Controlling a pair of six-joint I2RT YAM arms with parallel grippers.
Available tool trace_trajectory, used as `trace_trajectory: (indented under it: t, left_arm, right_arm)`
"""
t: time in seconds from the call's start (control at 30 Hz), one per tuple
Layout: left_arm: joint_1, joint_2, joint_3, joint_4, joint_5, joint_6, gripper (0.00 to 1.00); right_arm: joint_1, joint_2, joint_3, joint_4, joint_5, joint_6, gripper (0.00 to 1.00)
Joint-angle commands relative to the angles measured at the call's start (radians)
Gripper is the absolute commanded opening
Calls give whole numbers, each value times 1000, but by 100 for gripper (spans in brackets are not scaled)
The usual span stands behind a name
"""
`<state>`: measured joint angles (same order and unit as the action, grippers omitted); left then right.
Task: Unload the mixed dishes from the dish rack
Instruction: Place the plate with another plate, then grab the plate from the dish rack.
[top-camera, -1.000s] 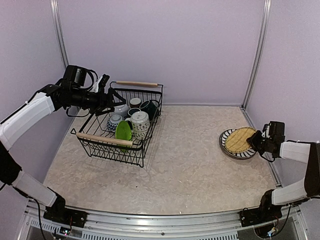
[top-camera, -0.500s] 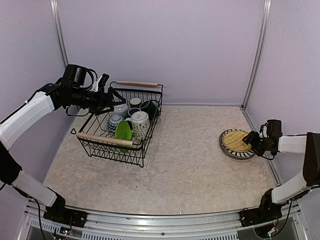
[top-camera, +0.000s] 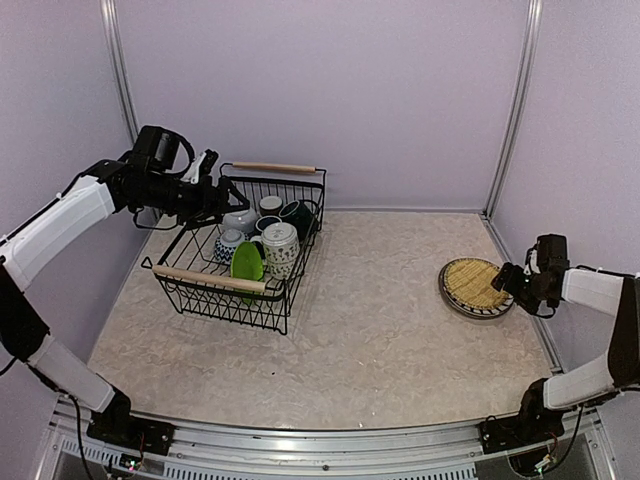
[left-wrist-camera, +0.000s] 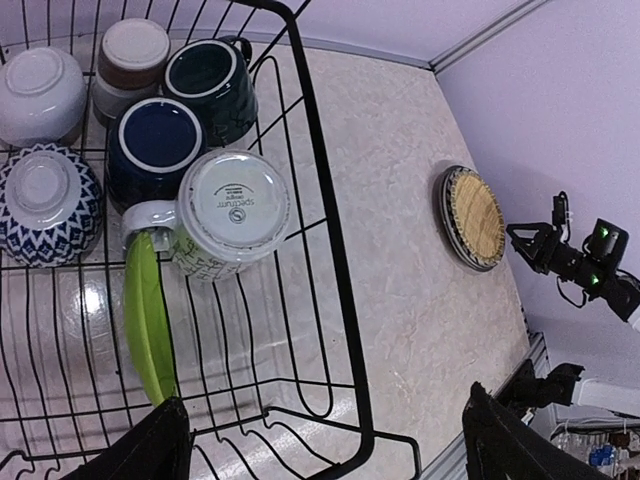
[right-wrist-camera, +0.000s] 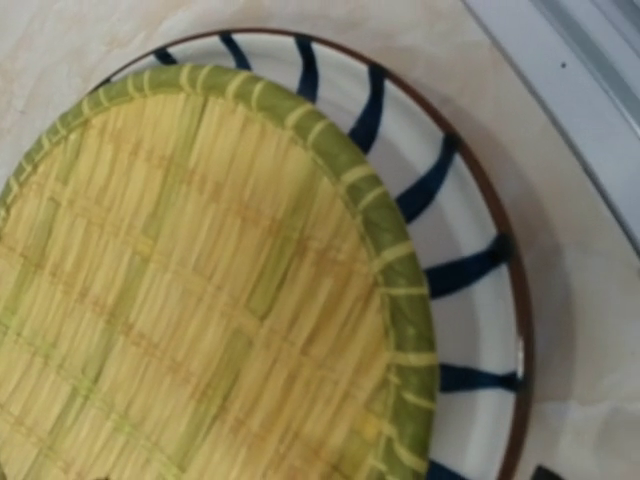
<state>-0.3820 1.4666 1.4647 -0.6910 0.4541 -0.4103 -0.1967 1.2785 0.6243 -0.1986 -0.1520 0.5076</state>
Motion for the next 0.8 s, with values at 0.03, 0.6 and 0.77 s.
trace_trajectory:
  t: [0.03,0.6,0.77]
  left_arm:
    - [-8,88,94,-164,-183,31,89]
    - [-58,356,215,-352,-401,72,75]
    - [-70,409,224,-368,-448,77,59]
  right_arm:
    - [-4,-51,10,-65,36,-38,89]
    - [13,-188,6,-141,66,-51,89]
    - [109,-189,3,-122,95,-9,89]
